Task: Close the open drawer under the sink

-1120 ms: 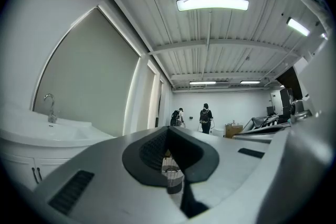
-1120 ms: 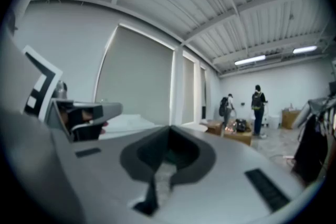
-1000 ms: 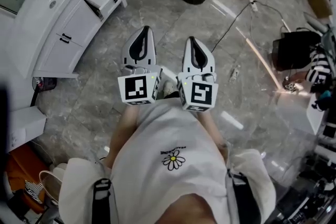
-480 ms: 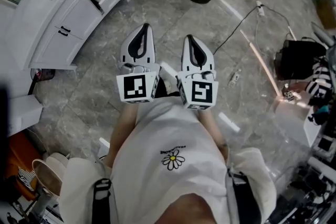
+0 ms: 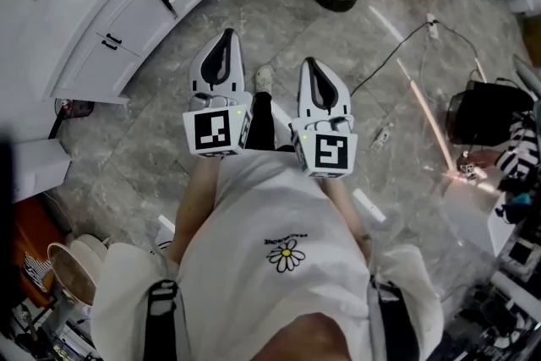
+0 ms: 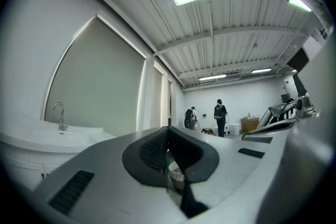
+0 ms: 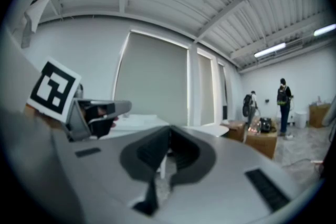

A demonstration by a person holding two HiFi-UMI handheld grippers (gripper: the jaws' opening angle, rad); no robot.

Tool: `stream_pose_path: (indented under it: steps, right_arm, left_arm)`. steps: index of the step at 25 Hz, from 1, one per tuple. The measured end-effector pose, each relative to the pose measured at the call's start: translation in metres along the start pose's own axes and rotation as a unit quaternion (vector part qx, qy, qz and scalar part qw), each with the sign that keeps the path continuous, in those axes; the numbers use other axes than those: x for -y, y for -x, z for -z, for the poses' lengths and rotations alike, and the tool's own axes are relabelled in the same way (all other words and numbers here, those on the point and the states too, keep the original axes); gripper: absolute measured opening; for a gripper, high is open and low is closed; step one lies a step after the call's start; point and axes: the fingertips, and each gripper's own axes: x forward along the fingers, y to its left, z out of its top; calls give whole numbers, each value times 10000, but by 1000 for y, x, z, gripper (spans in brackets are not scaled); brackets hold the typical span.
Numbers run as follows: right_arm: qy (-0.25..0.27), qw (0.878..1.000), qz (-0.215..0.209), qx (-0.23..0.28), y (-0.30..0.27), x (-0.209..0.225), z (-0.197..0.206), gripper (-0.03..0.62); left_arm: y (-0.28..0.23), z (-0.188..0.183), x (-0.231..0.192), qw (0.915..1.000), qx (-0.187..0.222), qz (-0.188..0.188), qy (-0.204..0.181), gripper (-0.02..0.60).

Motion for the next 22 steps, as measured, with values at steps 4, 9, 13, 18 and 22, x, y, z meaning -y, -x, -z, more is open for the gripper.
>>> stream_pose_path:
  steps: [4,9,13,18,22]
  right_arm:
    - [-31,9996,-270,42,-18,4,4,29]
    - [187,9985,-513,-22,-60,7,5,29]
    - [165,9959,-863,-227,-98,1,16,29]
    - [117,9906,-1283,-469,-153,-4,24,29]
    - [17,9872,-1511,-516,-211,-1,16,29]
  left_arm:
    - [-16,11,6,9999,90,132,-45,20]
    - [-49,20,-8,9999,153,22,38,20]
    - [-84,33,-29,9999,19,-95,-46,20]
    - [-130,55,-61,9990,-284,-346,-52,20]
    - [-179,60,-85,9976,-375,-587,-10,20]
